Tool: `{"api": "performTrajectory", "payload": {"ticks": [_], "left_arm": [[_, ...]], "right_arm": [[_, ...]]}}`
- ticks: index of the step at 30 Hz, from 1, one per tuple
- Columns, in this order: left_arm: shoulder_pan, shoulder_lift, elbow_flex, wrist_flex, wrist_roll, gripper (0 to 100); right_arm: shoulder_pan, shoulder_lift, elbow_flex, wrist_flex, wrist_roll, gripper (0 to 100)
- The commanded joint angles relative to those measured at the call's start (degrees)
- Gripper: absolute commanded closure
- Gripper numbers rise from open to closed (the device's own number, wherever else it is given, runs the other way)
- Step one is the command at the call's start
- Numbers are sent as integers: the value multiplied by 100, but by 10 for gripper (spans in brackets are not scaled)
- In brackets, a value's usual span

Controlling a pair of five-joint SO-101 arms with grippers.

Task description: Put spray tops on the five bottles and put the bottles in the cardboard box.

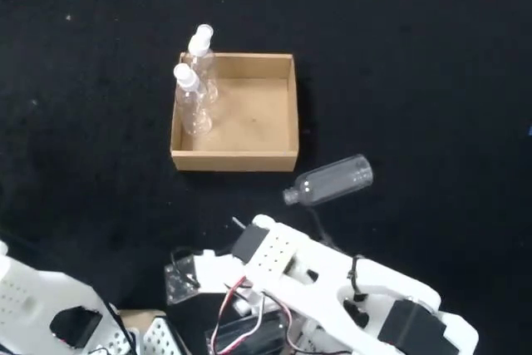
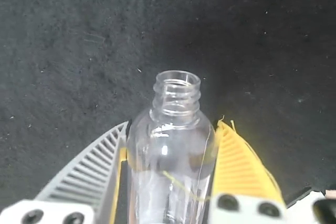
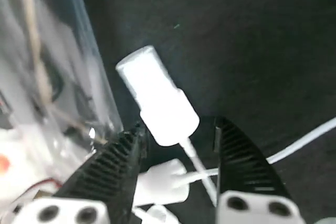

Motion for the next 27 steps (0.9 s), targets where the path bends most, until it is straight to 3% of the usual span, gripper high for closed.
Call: {"api": "performTrajectory", "payload": {"ticks": [1, 13, 18, 24, 27], "left_arm": [[-13, -26, -400, 158, 9, 869], [-13, -26, -453, 149, 9, 869], [-13, -18, -409, 114, 9, 869], [-4, -18, -444, 105, 9, 869], [-13, -18, -453, 105, 9, 869]], "right_arm": [[-132, 40, -242, -510, -369, 808], [-141, -136, -514, -624, -466, 808], [-492, -66, -690, -519, -378, 802], [-668, 251, -1165, 88, 765, 701], [-695, 409, -1314, 9, 1073, 714]]}}
